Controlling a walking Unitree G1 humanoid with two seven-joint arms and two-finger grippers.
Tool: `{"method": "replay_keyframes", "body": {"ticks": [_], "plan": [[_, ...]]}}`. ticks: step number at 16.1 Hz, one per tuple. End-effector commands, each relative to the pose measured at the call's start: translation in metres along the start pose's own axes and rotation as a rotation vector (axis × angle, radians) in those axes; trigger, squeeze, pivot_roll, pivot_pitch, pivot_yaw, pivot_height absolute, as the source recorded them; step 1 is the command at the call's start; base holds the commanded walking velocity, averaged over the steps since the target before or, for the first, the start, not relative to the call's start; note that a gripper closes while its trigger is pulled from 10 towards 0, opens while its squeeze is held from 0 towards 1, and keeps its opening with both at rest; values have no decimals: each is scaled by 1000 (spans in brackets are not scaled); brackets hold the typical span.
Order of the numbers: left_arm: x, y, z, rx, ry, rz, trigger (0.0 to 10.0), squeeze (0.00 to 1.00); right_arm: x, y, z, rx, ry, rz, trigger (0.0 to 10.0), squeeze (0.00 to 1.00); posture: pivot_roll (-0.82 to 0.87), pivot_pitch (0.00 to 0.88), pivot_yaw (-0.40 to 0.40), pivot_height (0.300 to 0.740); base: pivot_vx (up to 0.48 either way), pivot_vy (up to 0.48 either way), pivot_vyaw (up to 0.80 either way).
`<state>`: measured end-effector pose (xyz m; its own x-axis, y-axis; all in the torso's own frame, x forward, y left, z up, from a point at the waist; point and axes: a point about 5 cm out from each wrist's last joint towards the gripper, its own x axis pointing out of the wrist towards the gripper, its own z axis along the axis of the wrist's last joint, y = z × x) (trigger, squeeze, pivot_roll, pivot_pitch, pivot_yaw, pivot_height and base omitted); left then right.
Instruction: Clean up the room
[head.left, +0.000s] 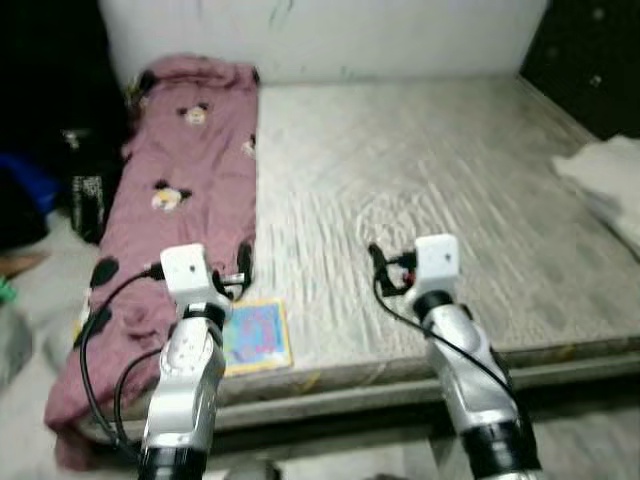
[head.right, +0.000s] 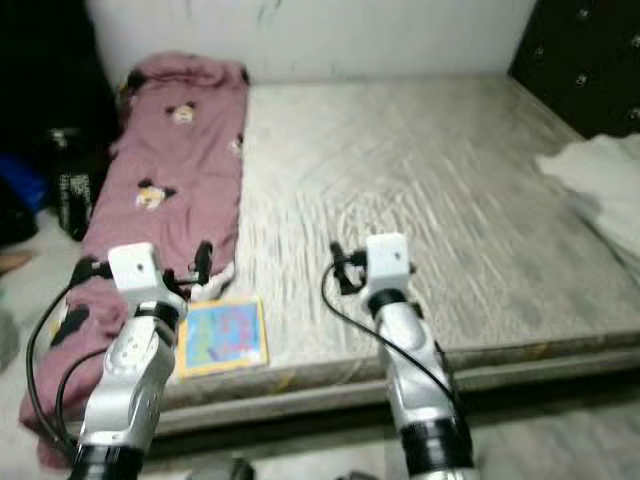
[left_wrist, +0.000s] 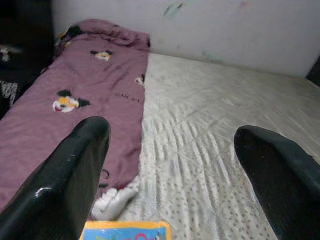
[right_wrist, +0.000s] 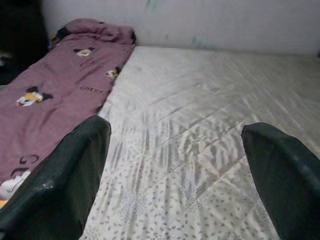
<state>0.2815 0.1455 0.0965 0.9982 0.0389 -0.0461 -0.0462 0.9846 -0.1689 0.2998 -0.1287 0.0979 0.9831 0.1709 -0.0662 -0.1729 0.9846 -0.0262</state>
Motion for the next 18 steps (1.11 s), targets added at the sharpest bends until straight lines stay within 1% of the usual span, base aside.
{"method": "replay_keyframes", "body": {"ticks": [1,2,3,4,5,6,7,8,9,11,12,13,14,15,17,18], "plan": [[1,7,5,75,-32,19,10000,0,4,8,7,4,-26,23,10000,0,69,0,-5,740,0,480,0],[0,8,7,109,-53,21,10000,0,4,8,8,2,-28,24,10000,0,68,0,-4,740,0,476,0],[-2,8,8,107,-48,-7,10000,0,4,7,8,0,-29,23,10000,0,71,0,-8,740,0,476,0],[-4,9,9,120,-39,-47,10000,0,5,6,8,-2,-28,24,10000,0,76,0,-11,740,0,480,0],[-5,7,9,153,-25,-137,10000,0,7,6,8,-3,-27,27,10000,0,90,0,-19,740,0,480,0],[-7,7,9,172,-25,-182,10000,0,8,6,8,-3,-26,31,10000,0,96,0,-22,740,0,394,0],[-6,7,10,204,-21,-161,10000,0,10,9,9,-2,-27,40,10000,0,104,0,-22,740,0,0,0],[-4,8,9,273,-16,-149,10000,0,11,12,9,1,-29,47,10000,0,106,0,-23,740,0,0,0],[-4,7,8,291,-7,-153,10000,0,11,13,10,2,-29,50,10000,0,109,3,-25,740,0,0,0],[-5,6,7,275,-10,-185,10000,0,11,15,10,6,-32,52,10000,0,108,11,-30,740,0,0,0],[-6,4,12,302,-17,-192,10000,0,9,16,12,9,-36,53,10000,0,97,23,-23,740,0,0,0],[-8,5,10,321,9,-125,10000,0,9,17,12,11,-39,52,10000,0,94,22,-20,740,0,0,0],[-10,4,9,320,-16,-146,10000,0,9,16,11,12,-40,47,10000,0,90,16,-19,740,0,0,0],[-14,4,7,338,-35,-128,10000,0,9,14,11,16,-40,37,10000,0,91,11,-16,740,0,0,0],[-15,5,8,324,-42,-118,10000,0,10,13,10,13,-38,35,10000,0,91,8,-16,740,0,0,0],[-16,12,10,270,-40,-78,10000,0,11,13,9,14,-35,34,10000,0,97,3,-21,740,0,0,0]]}}
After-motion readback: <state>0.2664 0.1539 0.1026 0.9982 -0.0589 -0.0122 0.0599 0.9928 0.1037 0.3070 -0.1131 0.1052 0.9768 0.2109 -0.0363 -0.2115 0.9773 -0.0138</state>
